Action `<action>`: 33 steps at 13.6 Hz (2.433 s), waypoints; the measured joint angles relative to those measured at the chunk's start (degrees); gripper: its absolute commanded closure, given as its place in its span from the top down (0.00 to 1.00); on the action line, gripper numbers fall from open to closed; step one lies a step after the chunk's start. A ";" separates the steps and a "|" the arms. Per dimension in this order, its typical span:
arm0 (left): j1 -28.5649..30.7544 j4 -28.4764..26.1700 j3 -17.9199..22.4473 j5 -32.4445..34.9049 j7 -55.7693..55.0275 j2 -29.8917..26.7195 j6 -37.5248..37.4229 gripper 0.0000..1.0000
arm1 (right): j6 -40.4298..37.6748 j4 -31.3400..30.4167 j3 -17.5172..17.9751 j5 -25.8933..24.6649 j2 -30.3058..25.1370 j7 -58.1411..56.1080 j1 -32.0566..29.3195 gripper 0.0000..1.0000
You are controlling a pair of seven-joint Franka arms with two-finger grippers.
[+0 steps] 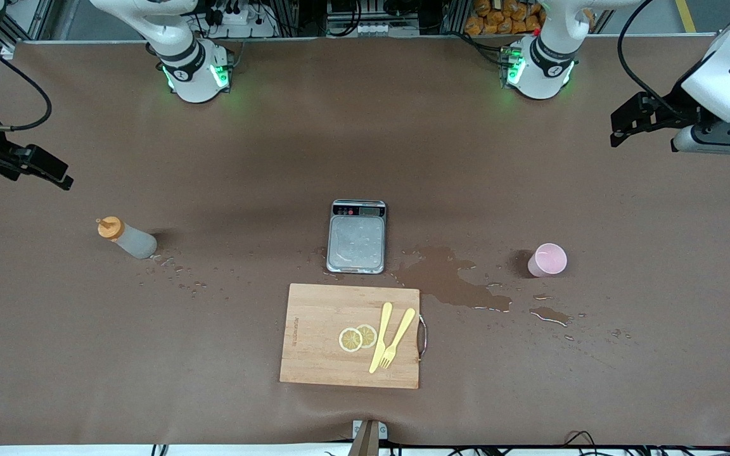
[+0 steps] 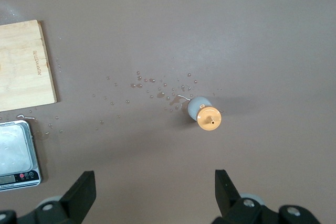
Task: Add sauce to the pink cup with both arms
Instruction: 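Move the left gripper toward the pink cup, then grasp the pink cup with the left gripper while the right gripper reaches the bottle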
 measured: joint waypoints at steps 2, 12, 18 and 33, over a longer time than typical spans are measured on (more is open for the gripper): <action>0.00 0.00 -0.07 0.00 0.00 0.01 -0.02 1.00 | 0.00 0.00 0.00 0.00 0.00 0.00 0.00 1.00; 0.15 0.21 0.34 -0.21 -0.28 0.23 -0.65 1.00 | -0.04 -0.01 -0.55 -0.34 0.02 -0.08 -0.20 1.00; 2.47 -0.78 0.85 -6.50 -5.56 2.97 -0.94 1.00 | -1.48 -0.73 -1.06 -2.68 1.41 -0.15 -2.32 1.00; 6.54 -16.98 -0.03 -6.18 -8.77 15.50 21.87 1.00 | -8.06 -1.15 -1.44 8.06 6.54 8.73 -17.50 1.00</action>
